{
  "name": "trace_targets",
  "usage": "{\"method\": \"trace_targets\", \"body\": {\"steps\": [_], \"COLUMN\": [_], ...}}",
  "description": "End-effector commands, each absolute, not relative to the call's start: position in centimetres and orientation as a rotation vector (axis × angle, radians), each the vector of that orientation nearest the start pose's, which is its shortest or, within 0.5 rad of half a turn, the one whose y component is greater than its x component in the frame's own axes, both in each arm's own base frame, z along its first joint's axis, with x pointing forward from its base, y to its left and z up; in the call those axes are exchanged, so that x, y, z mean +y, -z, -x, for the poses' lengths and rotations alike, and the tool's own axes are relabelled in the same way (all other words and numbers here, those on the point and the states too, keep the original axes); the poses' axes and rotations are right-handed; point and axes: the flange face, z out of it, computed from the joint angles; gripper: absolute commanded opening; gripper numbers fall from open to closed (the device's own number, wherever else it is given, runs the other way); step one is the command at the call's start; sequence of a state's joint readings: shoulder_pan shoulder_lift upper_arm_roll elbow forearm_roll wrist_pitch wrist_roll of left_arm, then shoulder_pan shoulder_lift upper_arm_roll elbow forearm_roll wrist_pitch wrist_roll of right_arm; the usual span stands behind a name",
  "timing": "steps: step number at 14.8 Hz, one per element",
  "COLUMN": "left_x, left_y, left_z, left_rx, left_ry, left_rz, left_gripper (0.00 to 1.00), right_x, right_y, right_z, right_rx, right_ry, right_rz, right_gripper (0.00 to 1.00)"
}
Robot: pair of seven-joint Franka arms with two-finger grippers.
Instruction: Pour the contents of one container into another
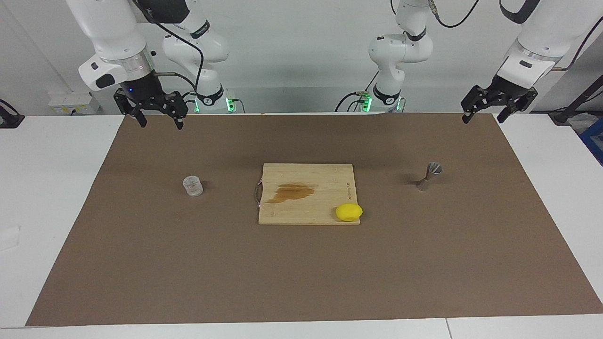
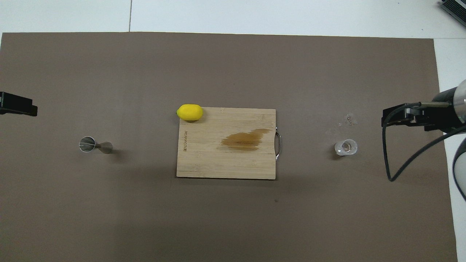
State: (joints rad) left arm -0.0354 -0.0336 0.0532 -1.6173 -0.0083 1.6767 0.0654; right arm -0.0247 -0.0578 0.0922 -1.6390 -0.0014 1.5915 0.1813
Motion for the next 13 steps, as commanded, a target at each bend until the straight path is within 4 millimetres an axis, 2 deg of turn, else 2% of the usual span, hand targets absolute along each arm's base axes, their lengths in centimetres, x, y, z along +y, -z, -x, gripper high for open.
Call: {"method": "trace_targets", "body": {"steps": [1, 6, 10, 13], "left_x": [2.2, 1.2, 1.1, 0.2], "left_y": [-59.4, -58.0, -55.8, -54.6], "left_z": [-53.1, -53.5, -54.0, -54.4], "left_rx": [0.033, 0.057, 0.057, 0.079], "left_ry": [0.381, 0.47, 0.525, 0.497], "left_rz": [3.131, 3.116, 3.105, 3.112], "left_gripper": [1.0, 1.0, 1.0, 1.0], "right_x": [3.3, 3.3, 3.3, 3.3], "right_y": [-62.8, -62.8, -62.8, -62.8], "right_z": [-53.2, -53.2, -53.2, -53.2], "right_rx": [0.164, 0.162, 0.164, 0.164], "right_ry": [0.02, 0.02, 0.02, 0.02], "right_rz": [3.144, 3.145, 3.144, 3.144], "right_gripper": [1.0, 1.0, 1.0, 1.0]}}
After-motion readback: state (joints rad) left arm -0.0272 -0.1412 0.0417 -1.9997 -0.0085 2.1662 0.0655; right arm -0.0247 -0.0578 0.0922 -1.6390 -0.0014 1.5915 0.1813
